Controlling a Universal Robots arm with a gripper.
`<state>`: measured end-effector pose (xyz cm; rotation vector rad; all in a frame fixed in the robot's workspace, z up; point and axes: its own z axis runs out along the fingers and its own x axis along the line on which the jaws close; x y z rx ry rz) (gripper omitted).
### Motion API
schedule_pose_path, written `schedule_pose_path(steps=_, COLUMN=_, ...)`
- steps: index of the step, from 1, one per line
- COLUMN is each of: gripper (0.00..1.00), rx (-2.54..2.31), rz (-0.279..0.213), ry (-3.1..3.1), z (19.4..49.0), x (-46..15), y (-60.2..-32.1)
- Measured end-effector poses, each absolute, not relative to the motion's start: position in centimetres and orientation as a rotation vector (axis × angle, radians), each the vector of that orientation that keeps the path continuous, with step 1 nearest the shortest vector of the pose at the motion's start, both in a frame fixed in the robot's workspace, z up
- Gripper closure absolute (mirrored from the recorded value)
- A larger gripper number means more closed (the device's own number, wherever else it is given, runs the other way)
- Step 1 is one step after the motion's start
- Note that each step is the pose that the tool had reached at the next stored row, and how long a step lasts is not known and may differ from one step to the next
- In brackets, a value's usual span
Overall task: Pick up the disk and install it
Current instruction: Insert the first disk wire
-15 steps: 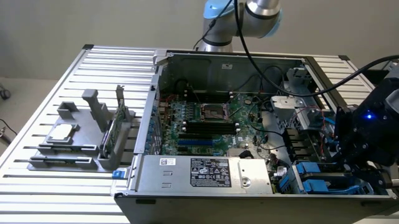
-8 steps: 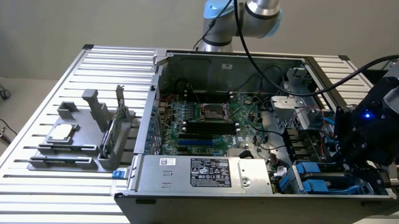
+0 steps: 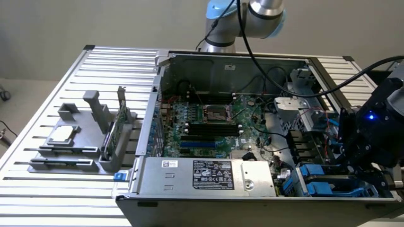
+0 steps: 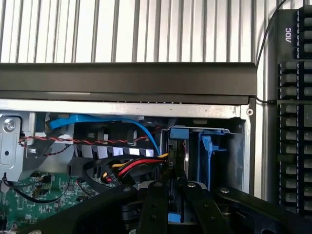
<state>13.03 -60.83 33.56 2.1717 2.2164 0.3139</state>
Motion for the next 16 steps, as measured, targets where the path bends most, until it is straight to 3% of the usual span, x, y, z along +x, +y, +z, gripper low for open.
schedule_pose_path(steps=16, gripper=0.83, rx=2.169, rz=0.32, ry=2.207, z=33.39, x=12.86, y=-60.74)
